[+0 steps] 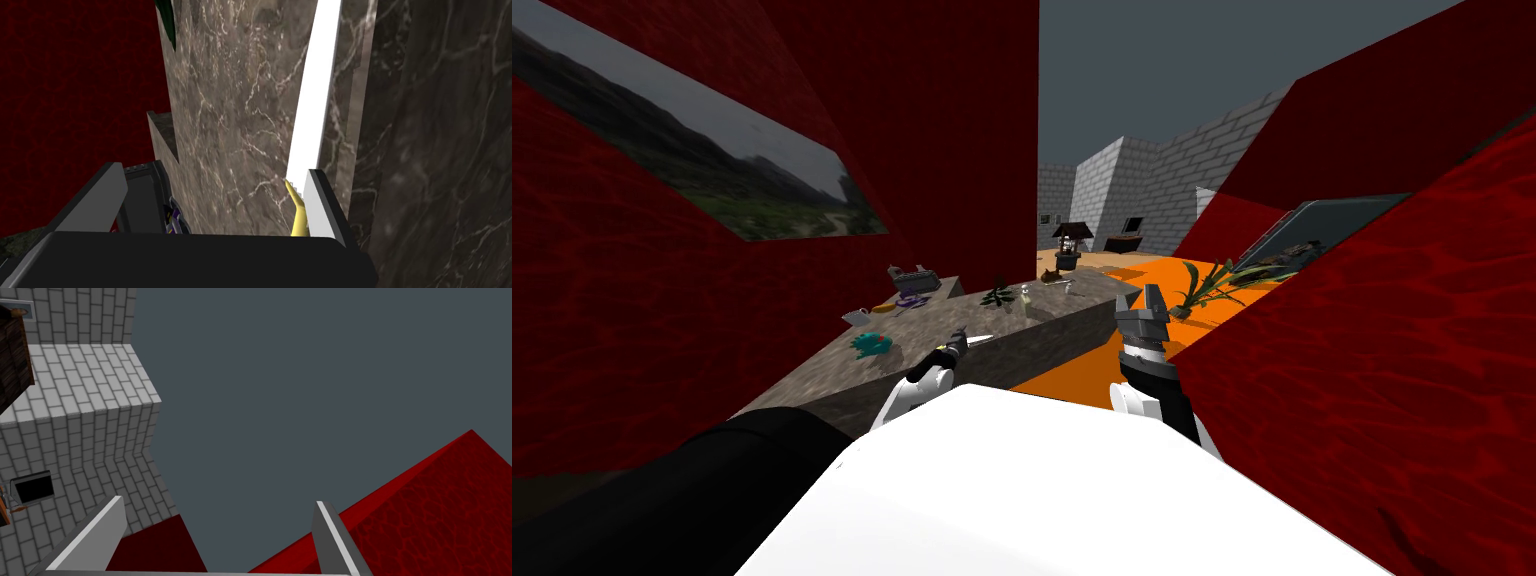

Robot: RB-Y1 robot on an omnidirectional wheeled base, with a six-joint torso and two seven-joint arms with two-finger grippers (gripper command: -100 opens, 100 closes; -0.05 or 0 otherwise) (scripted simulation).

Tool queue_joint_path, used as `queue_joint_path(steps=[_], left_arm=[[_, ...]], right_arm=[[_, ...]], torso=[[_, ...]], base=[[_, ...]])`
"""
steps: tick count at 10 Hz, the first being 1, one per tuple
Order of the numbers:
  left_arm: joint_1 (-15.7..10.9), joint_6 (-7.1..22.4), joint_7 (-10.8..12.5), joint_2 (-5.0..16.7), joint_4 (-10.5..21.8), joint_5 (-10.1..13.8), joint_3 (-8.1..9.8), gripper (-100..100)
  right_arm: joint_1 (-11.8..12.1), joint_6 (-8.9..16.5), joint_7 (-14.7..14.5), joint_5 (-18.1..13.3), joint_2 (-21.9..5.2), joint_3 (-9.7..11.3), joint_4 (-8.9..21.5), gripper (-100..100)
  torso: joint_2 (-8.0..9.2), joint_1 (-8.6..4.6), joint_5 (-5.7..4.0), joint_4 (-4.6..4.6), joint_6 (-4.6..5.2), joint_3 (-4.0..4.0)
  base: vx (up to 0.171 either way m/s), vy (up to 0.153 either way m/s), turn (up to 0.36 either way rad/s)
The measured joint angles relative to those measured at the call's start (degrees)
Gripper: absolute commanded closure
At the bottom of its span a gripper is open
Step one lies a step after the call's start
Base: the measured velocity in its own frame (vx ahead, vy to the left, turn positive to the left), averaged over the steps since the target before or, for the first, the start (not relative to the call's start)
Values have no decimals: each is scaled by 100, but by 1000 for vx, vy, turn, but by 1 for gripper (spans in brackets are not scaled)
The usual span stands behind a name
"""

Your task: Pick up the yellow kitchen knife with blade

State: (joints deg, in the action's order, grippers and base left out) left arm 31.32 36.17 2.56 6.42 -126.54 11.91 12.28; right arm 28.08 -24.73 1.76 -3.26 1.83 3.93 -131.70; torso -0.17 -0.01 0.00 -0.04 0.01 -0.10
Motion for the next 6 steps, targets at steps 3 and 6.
queue_joint_path(steps=[3,6], left_arm=[[-15,407,-24,52,86,108,96,-100],[-3,782,-58,11,110,131,134,-100]], right_arm=[[0,0,0,0,0,0,0,0],[0,0,0,0,0,0,0,0]], torso=[[2,1,0,0,0,1],[6,2,0,1,0,3]], base=[[38,-3,24],[32,-3,22]])
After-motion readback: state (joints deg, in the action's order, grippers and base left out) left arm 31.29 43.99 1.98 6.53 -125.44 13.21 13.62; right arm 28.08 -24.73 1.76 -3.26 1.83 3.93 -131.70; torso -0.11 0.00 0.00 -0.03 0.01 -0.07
